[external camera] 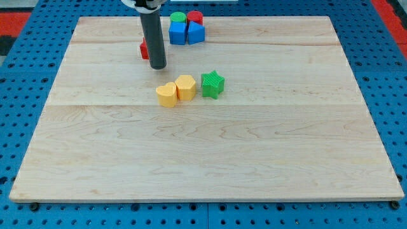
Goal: Slide the red star up and right
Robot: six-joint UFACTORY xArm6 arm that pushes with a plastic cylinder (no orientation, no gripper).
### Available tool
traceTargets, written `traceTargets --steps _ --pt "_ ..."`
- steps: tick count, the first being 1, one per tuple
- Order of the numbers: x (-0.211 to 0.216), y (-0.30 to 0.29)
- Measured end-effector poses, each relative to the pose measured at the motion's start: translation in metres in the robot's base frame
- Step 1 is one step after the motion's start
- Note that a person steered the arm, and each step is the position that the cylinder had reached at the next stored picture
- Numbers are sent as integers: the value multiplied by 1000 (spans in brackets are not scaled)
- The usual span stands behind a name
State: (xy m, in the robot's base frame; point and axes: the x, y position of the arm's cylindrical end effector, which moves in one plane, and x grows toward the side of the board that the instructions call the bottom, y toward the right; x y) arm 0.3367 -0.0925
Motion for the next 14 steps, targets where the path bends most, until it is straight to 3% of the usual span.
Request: traceTargets --steps 3,5,9,11,12,14 --pt "-49 -56" --pt "-50 -64" --pt "-93 -32" --pt "-98 -94" --pt "-120 -106" --pt "-123 -60"
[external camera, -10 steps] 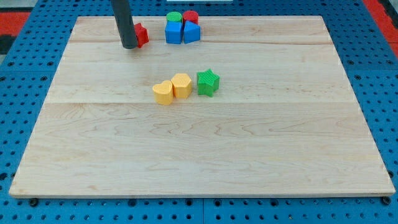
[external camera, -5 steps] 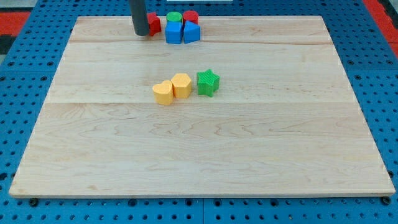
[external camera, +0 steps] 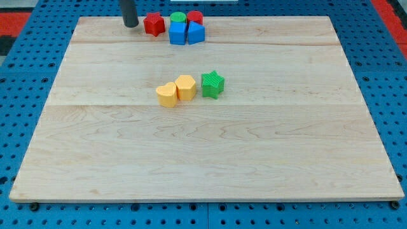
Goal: Slide the red star up and right
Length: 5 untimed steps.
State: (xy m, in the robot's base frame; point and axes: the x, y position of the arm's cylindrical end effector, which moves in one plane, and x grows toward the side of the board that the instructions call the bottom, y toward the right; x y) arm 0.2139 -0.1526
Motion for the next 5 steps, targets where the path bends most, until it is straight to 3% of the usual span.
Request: traceTargets --steps 5 --pt "0 27"
